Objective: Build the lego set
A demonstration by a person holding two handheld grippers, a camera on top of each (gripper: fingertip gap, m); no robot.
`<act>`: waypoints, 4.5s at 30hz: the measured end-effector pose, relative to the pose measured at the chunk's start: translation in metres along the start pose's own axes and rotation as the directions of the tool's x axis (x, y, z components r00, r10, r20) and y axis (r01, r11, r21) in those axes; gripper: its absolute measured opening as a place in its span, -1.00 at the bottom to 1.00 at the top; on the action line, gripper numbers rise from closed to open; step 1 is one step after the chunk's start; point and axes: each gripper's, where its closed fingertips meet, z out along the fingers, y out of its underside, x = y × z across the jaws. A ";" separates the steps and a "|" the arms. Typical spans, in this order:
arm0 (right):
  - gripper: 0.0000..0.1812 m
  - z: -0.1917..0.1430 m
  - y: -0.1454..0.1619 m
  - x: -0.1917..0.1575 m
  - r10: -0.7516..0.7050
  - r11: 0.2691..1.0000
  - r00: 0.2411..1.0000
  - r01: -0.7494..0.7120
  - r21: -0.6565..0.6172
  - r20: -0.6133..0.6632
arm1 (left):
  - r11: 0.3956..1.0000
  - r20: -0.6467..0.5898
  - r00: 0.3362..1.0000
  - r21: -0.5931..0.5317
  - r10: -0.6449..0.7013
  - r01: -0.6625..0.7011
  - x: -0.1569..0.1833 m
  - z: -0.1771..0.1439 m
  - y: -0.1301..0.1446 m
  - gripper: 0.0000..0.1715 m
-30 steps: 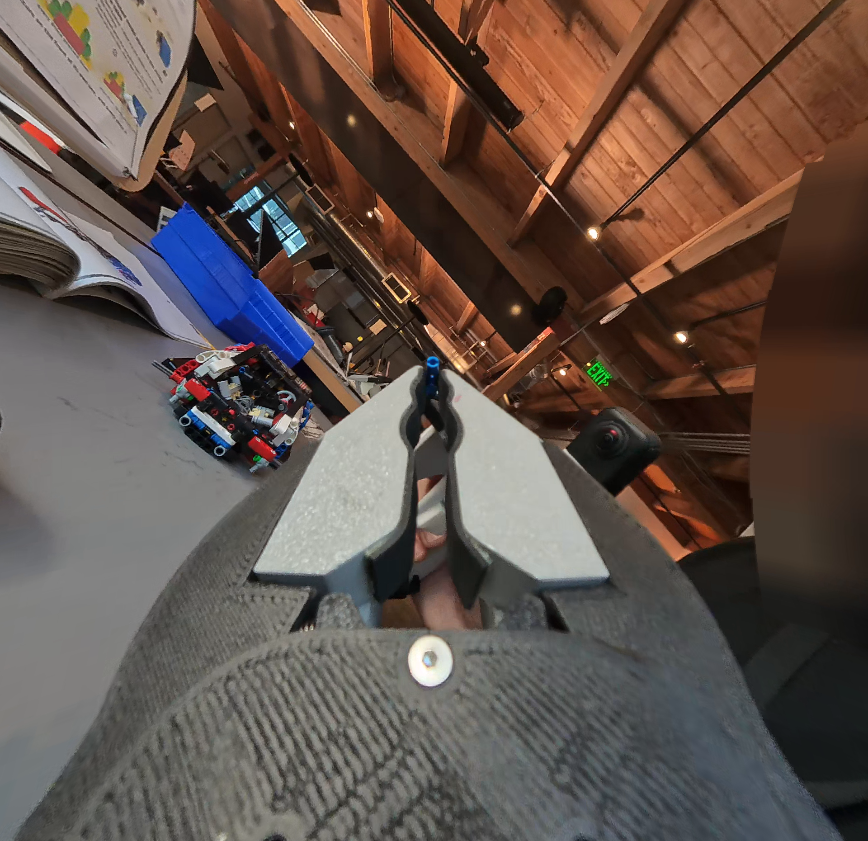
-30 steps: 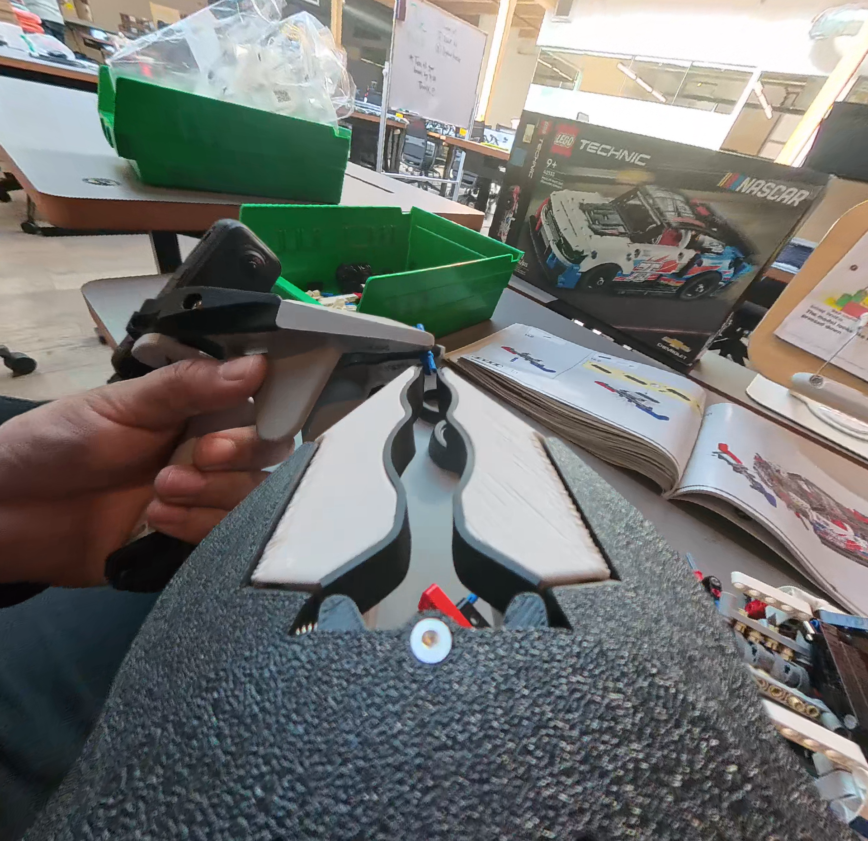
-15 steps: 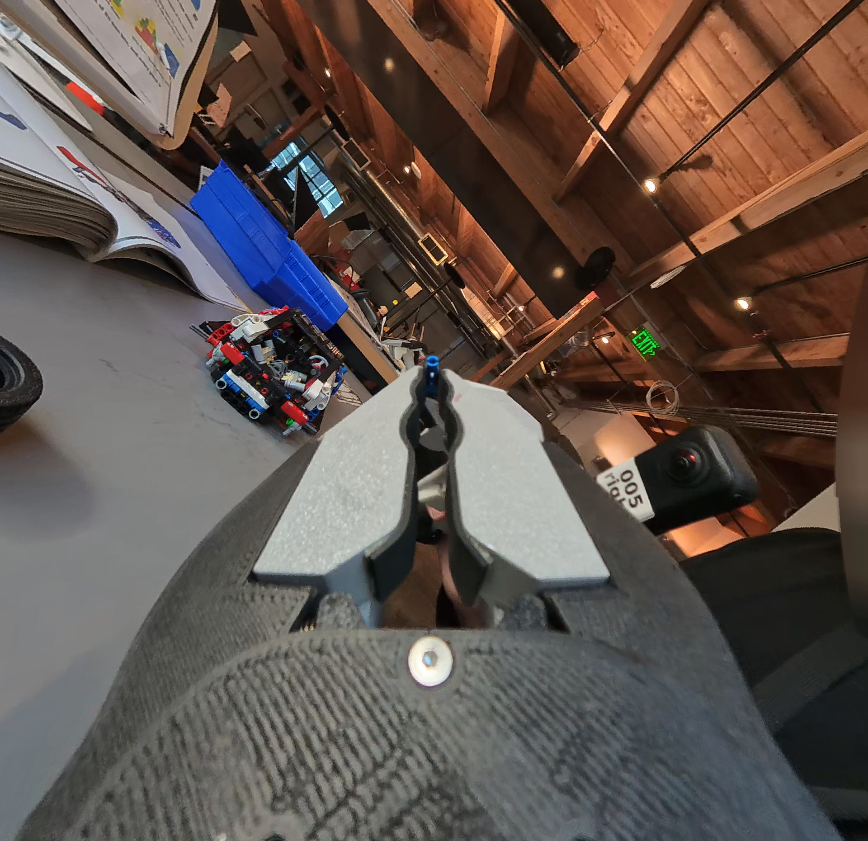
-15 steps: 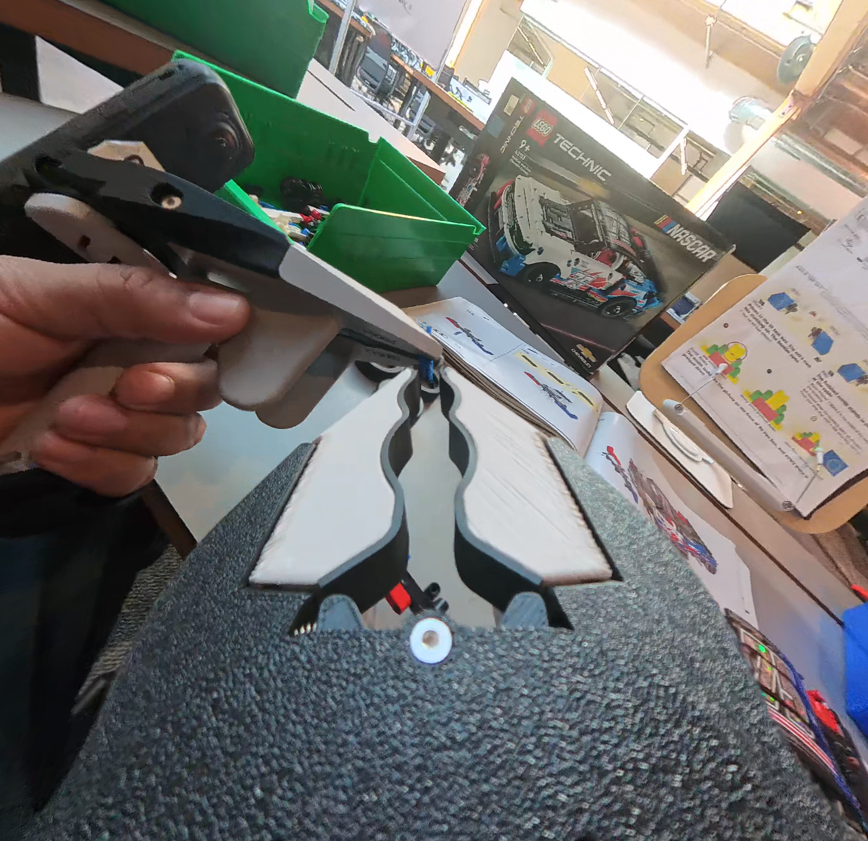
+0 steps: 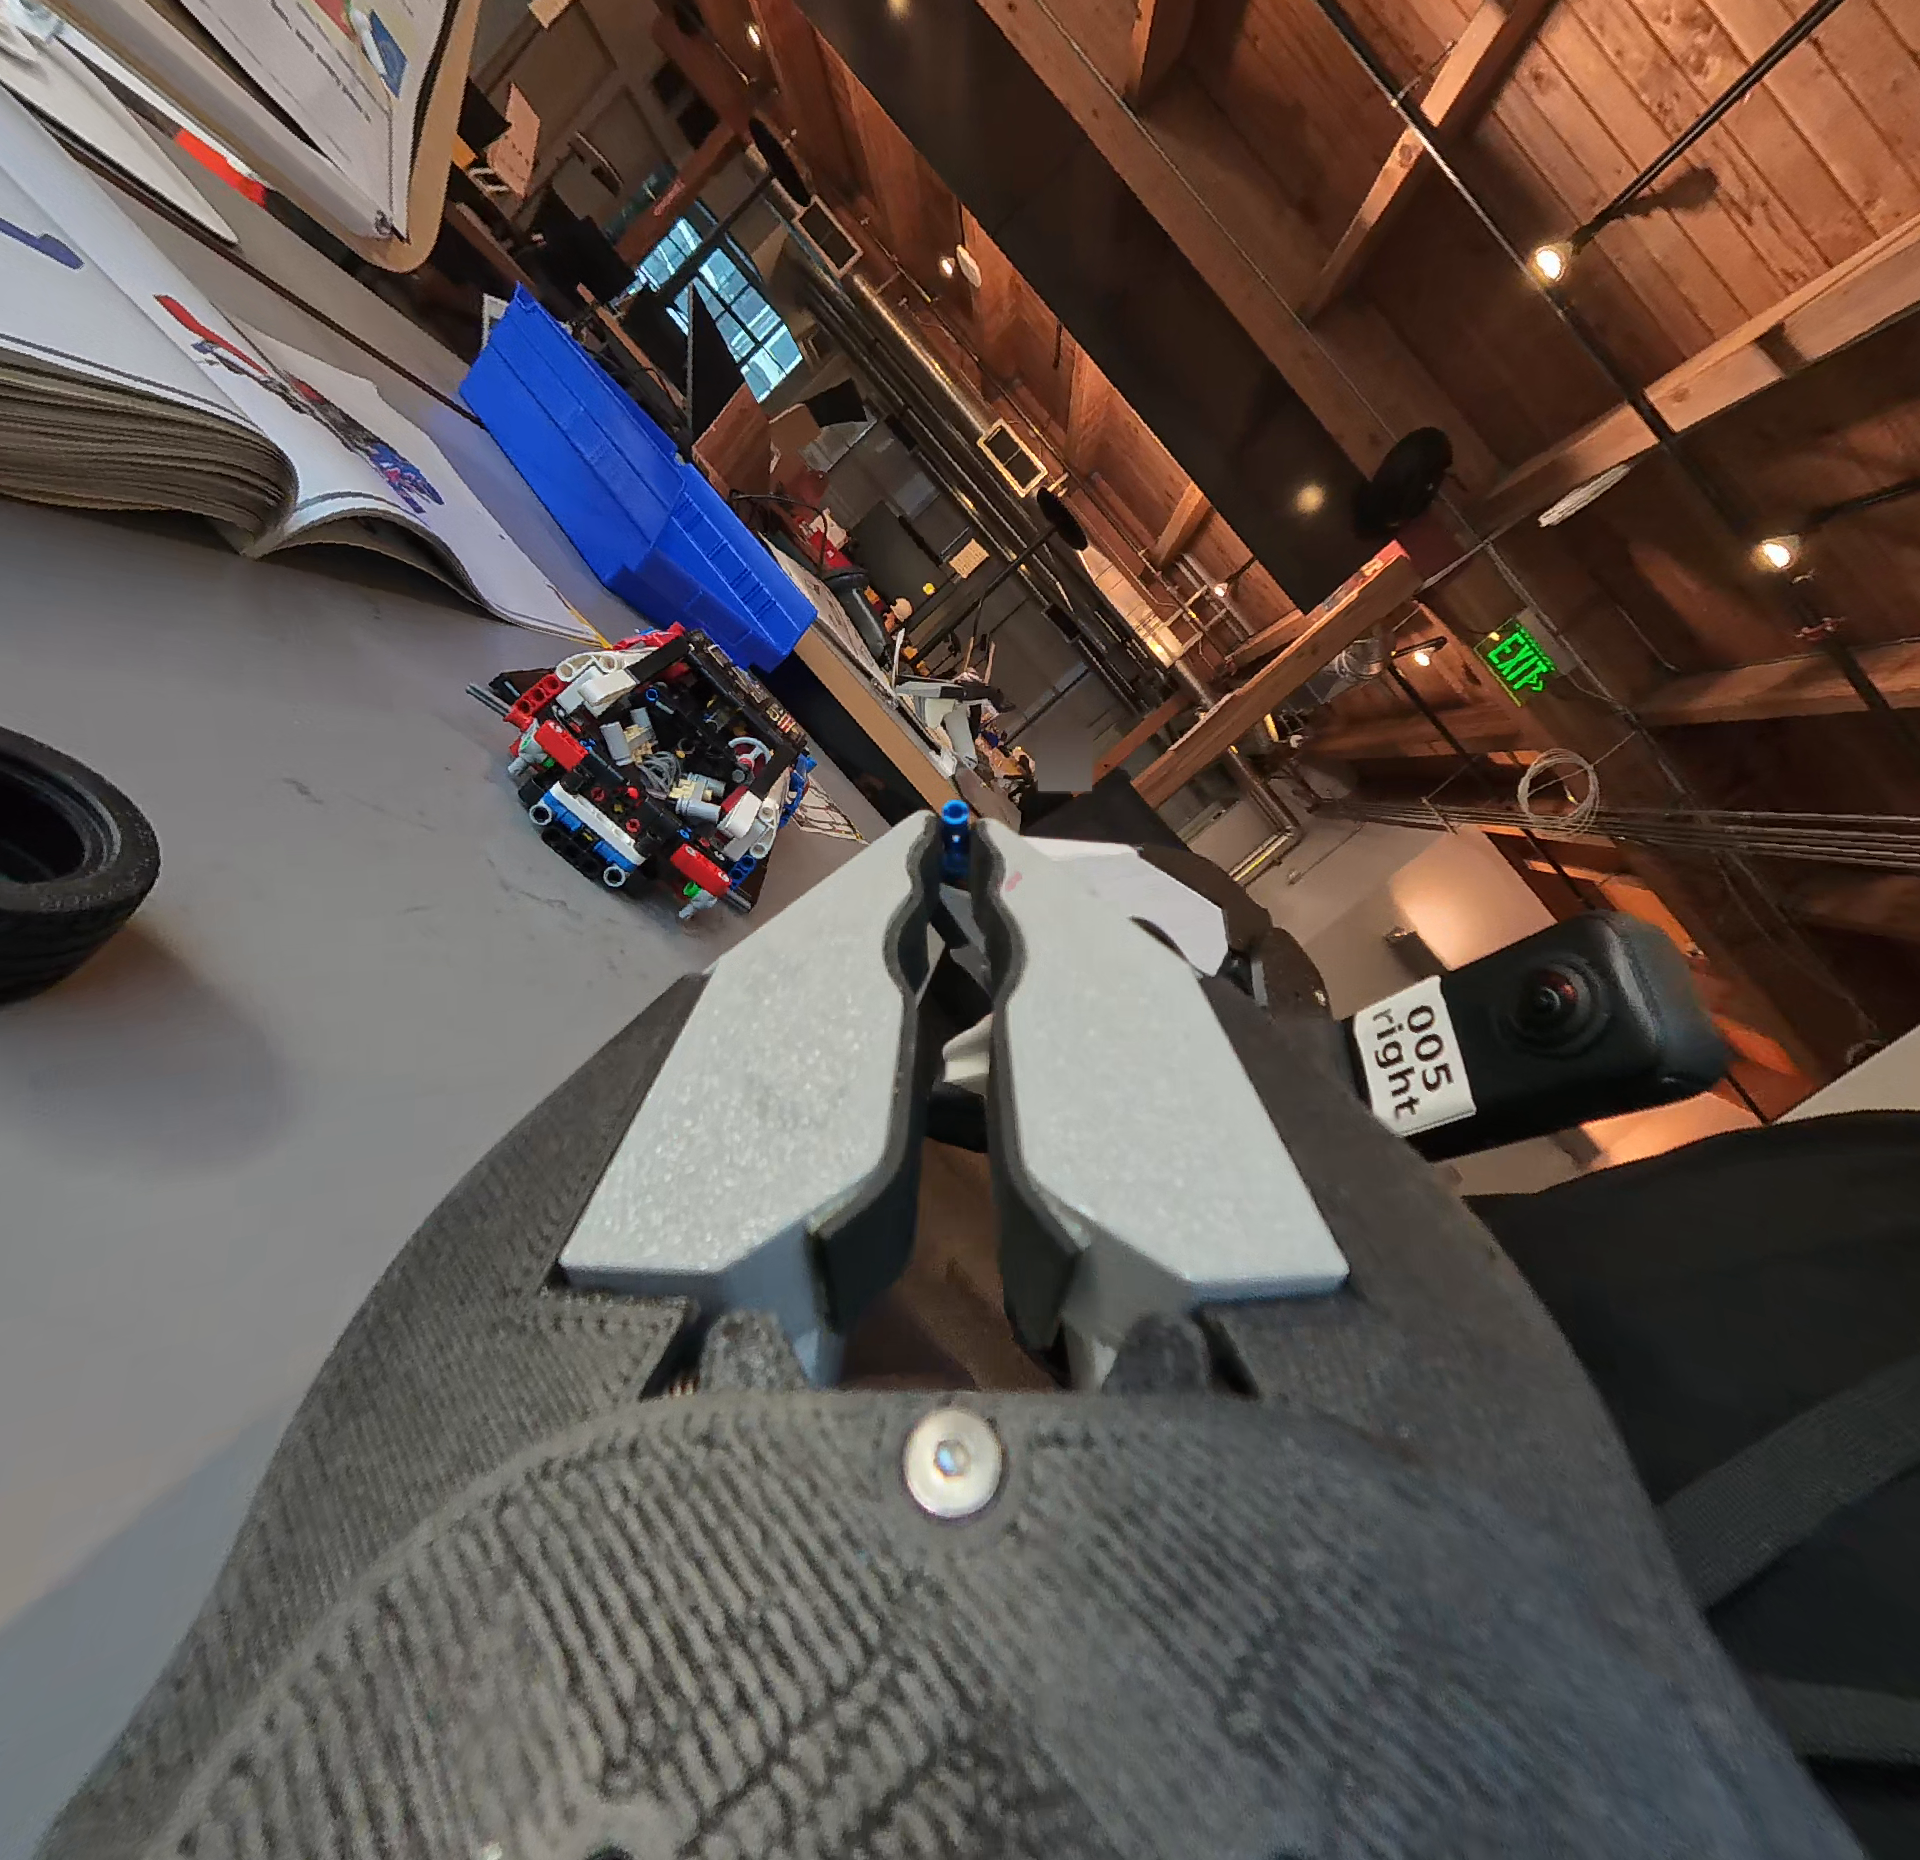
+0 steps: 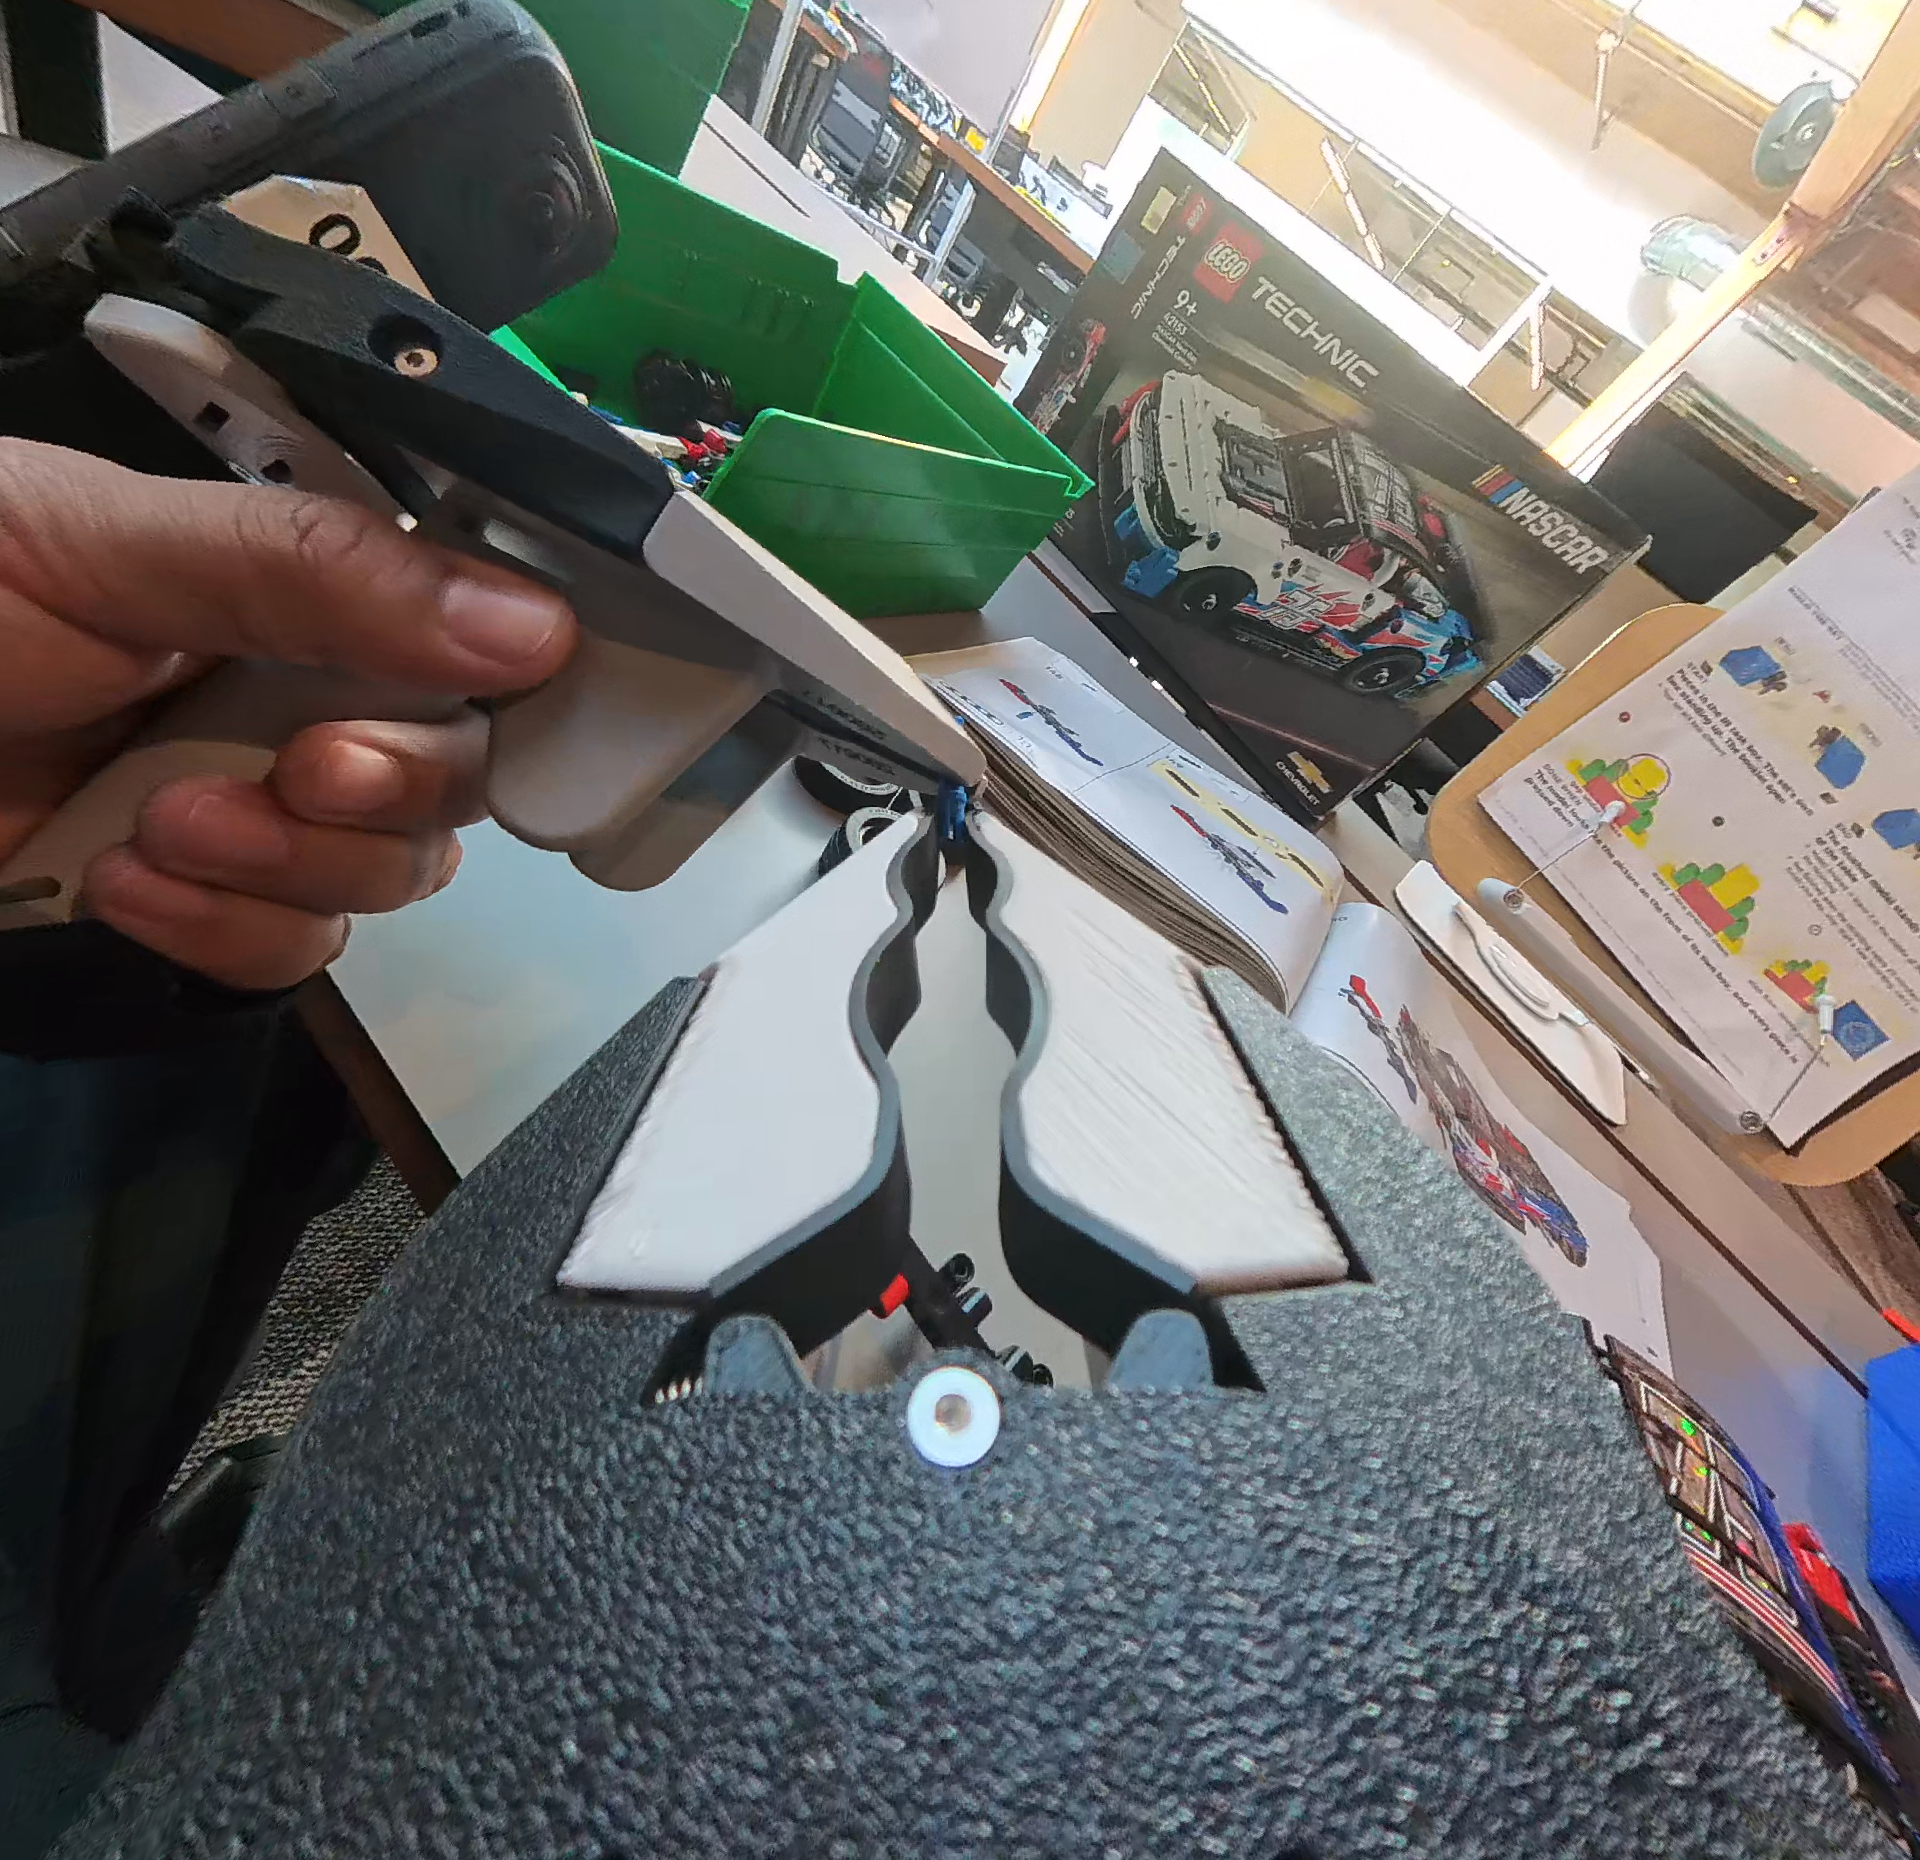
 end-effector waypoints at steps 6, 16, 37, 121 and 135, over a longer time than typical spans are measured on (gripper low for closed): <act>-0.96 -0.001 0.001 0.001 0.010 1.000 1.000 -0.010 -0.001 -0.001 | 1.000 0.005 1.000 0.005 0.021 -0.021 0.000 -0.002 -0.005 -0.97; -0.96 0.000 0.001 0.000 0.063 0.998 0.998 -0.063 0.004 0.025 | 1.000 0.004 1.000 0.007 0.011 -0.011 0.000 -0.004 -0.005 -0.97; -0.96 -0.012 -0.015 0.003 -0.030 0.996 0.999 0.029 0.089 0.016 | 0.996 -0.066 0.994 -0.015 -0.086 0.085 0.012 0.002 0.001 -0.98; -0.95 -0.071 0.112 -0.013 0.721 0.655 0.674 -0.739 -0.159 -0.162 | 0.149 -0.453 0.789 -0.822 0.415 -0.550 -0.067 0.035 0.097 -0.59; -0.95 -0.080 0.127 -0.008 0.795 0.567 0.581 -0.814 -0.126 -0.176 | 0.119 -0.338 0.831 -0.896 0.443 -0.428 -0.068 0.046 0.113 -0.77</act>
